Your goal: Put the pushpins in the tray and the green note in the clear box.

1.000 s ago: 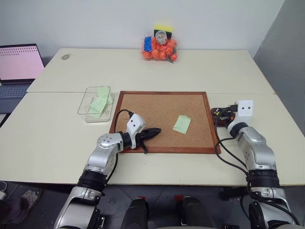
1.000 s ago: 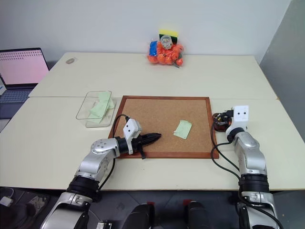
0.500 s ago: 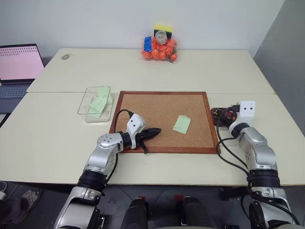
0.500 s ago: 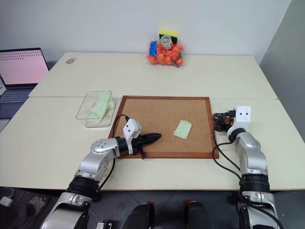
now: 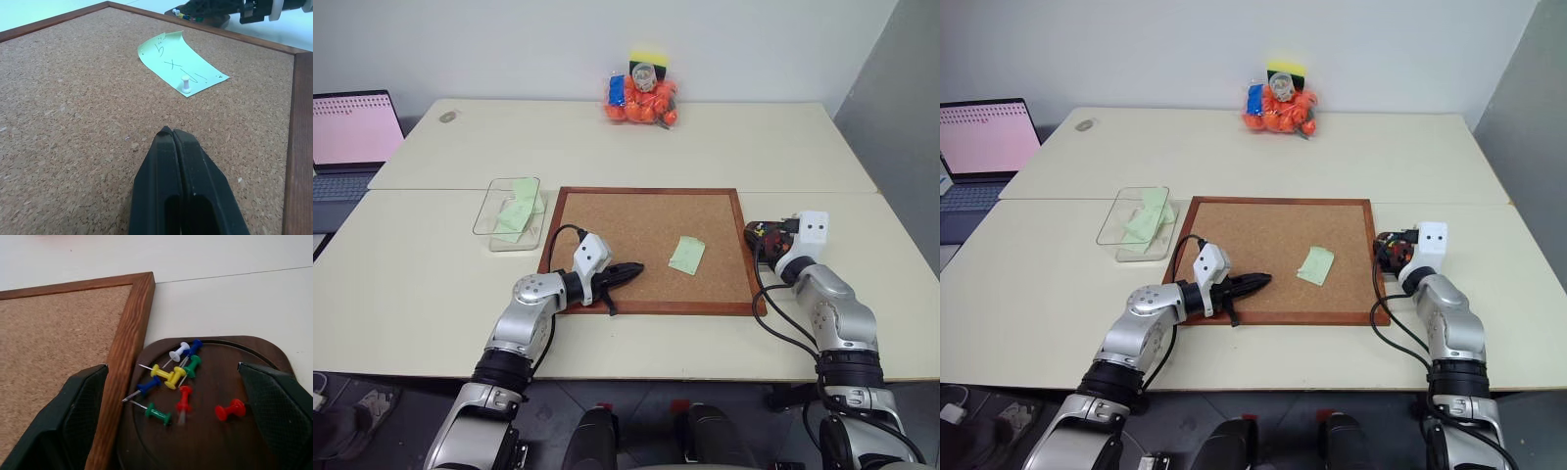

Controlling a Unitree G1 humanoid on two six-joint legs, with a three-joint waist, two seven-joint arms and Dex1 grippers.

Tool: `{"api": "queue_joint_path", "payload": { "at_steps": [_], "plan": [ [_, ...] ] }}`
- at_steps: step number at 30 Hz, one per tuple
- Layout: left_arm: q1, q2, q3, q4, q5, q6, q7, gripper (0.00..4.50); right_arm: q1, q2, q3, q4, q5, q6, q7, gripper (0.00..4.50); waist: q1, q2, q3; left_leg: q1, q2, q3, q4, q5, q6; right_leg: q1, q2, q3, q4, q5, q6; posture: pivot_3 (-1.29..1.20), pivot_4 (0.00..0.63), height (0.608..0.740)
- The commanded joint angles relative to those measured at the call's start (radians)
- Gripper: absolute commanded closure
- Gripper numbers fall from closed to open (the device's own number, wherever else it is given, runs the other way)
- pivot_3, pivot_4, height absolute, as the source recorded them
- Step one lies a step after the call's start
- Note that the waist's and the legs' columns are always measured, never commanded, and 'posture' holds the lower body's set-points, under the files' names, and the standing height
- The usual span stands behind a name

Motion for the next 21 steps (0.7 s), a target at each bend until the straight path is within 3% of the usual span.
{"api": "queue_joint_path", "payload": {
  "at_steps": [1, 14, 21],
  "plan": [
    [0.018, -0.007, -0.023, 0.035, 0.024, 0.024, -0.002, 4.5, -0.01, -0.003, -0.019, -0.034, 0.013, 0.002, -0.003, 0.02, 0.0, 0.0, 0.0, 0.0, 0.0, 0.0, 0.0, 0.0, 0.0, 0.0, 0.0, 0.0, 0.0, 0.0, 0.0, 0.0, 0.15, 0.74],
    [0.016, -0.01, -0.024, 0.038, 0.023, 0.022, -0.003, 4.5, 0.026, -0.051, 0.049, -0.217, 0.038, -0.124, 0.209, 0.02, 0.0, 0.0, 0.0, 0.0, 0.0, 0.0, 0.0, 0.0, 0.0, 0.0, 0.0, 0.0, 0.0, 0.0, 0.0, 0.0, 0.15, 0.74],
    [0.015, -0.015, -0.028, 0.041, 0.026, 0.018, -0.005, 4.5, 0.096, -0.088, 0.218, -0.317, 0.05, -0.133, 0.421, 0.02, 0.001, 0.0, 0.0, 0.0, 0.0, 0.0, 0.0, 0.0, 0.0, 0.0, 0.0, -0.001, -0.001, 0.0, 0.0, 0.0, 0.15, 0.74]
  ]
}}
